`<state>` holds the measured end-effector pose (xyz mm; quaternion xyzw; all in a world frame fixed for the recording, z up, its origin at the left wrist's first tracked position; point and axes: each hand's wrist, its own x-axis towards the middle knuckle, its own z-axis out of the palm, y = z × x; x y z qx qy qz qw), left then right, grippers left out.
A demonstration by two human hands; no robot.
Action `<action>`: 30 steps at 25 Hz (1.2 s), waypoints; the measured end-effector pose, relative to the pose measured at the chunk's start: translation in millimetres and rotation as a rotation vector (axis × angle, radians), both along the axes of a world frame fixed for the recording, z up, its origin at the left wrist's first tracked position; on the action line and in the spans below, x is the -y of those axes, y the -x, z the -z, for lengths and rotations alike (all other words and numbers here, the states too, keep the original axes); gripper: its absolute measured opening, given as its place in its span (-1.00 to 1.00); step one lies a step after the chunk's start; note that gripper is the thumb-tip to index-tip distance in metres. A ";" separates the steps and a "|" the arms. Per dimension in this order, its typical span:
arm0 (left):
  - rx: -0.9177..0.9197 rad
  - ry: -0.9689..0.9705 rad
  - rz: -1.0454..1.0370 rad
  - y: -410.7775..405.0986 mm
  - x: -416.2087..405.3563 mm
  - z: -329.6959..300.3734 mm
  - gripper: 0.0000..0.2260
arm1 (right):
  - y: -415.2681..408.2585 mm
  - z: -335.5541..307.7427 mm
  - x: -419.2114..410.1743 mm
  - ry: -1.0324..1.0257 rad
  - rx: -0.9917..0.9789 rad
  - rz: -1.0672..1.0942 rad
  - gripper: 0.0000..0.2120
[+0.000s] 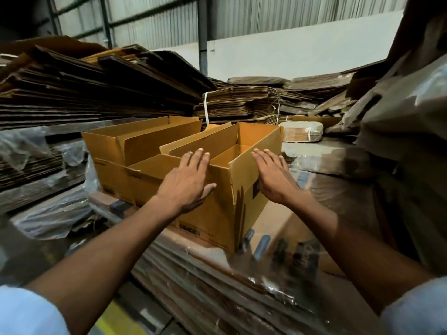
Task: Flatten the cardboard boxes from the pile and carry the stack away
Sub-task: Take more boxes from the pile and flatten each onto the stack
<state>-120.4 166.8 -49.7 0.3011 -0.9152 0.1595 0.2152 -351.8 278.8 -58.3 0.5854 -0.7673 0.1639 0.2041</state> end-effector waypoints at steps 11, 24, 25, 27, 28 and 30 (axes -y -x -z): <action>-0.055 -0.104 -0.065 115.7 13.2 -1.3 -0.64 | 68.6 -11.9 36.9 0.036 0.040 -0.051 -0.36; 0.097 0.006 -0.003 1.9 -7.5 1.5 -0.66 | 81.9 -9.1 62.6 -0.213 -0.161 -0.054 0.08; 0.102 0.004 -0.004 -9.9 -10.3 1.8 -0.65 | 78.7 -8.5 66.5 -0.243 -0.188 -0.077 0.08; 0.121 -0.013 -0.025 -29.1 -12.5 0.8 -0.65 | 70.2 -10.1 73.2 -0.233 -0.222 -0.106 -0.01; 0.137 -0.024 -0.046 -38.3 -14.6 0.4 -0.65 | 63.0 -11.6 76.0 -0.204 -0.229 -0.108 -0.09; 0.166 -0.043 -0.122 -50.7 -22.4 0.2 -0.63 | 48.0 -17.0 78.7 -0.168 -0.259 -0.129 -0.25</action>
